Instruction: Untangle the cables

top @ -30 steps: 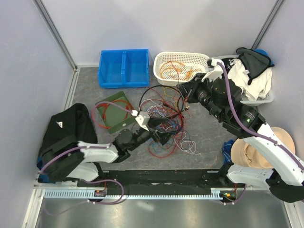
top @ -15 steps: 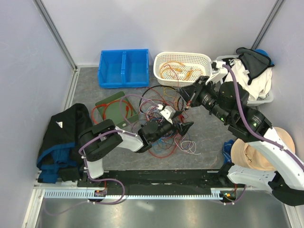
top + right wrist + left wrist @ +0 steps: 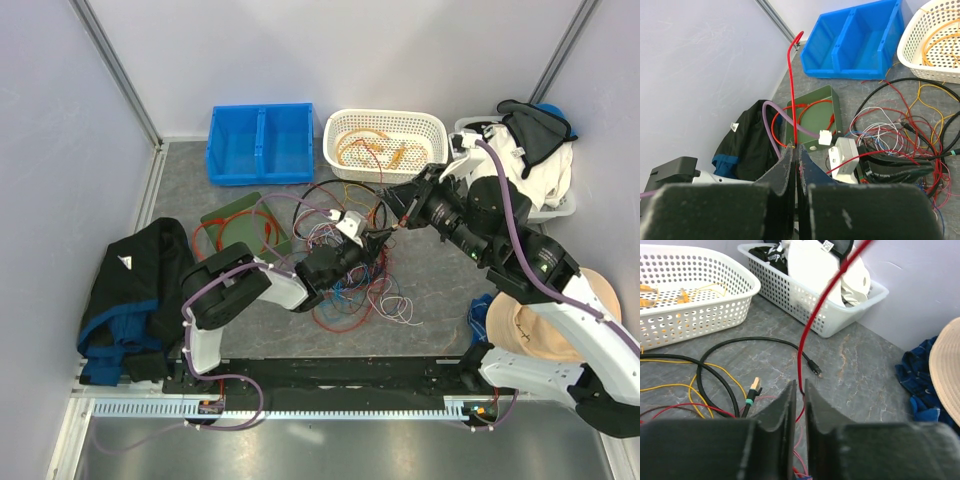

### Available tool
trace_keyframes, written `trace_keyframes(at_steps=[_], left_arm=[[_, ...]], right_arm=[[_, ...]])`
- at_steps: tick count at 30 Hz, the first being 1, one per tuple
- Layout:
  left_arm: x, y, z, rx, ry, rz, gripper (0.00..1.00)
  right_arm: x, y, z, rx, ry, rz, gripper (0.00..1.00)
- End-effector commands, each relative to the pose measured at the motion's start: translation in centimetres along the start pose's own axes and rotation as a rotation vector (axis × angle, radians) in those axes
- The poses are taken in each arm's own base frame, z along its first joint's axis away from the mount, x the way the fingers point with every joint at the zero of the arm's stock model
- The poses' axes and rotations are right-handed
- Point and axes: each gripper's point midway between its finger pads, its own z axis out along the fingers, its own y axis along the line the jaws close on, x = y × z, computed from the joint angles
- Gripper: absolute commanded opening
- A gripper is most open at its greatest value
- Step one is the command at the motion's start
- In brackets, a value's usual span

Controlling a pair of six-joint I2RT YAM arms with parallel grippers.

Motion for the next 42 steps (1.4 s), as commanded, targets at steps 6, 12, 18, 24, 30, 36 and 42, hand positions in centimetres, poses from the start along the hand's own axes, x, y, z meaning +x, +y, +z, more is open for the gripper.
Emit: trace_keyframes(at_steps=[6, 12, 18, 24, 30, 36, 42], left_arm=[[-12.5, -0.3, -2.5, 0.052, -0.407, -0.071, 0.02], [-17.1, 1.9, -6.7, -0.104, -0.151, -0.116, 0.02], [-27.3, 1.3, -9.4, -0.256, 0.146, 0.002, 0.02], [-37.2, 0.8, -12.6, -0.322, 0.104, 0.074, 0.02], [-41.4, 0.1, -13.1, -0.320, 0.048, 0.096, 0.02], [-43.7, -1.0, -13.1, -0.282, 0.016, 0.096, 0.02], [-42.4, -0.9, -12.3, -0.275, 0.052, 0.099, 0.02]], right_arm=[[-1.5, -1.0, -2.0, 0.034, -0.073, 0.004, 0.00], [-2.5, -5.8, -4.5, 0.219, -0.187, -0.044, 0.06], [-0.5, -7.9, -4.1, 0.262, -0.185, -0.076, 0.49], [2.9, -8.3, -2.2, 0.222, -0.106, -0.086, 0.69], [5.4, -7.3, -0.5, 0.115, -0.064, -0.101, 0.68], [8.8, -6.8, 2.8, 0.043, 0.021, -0.157, 0.73], [9.7, -6.6, 6.2, 0.030, 0.007, -0.212, 0.78]])
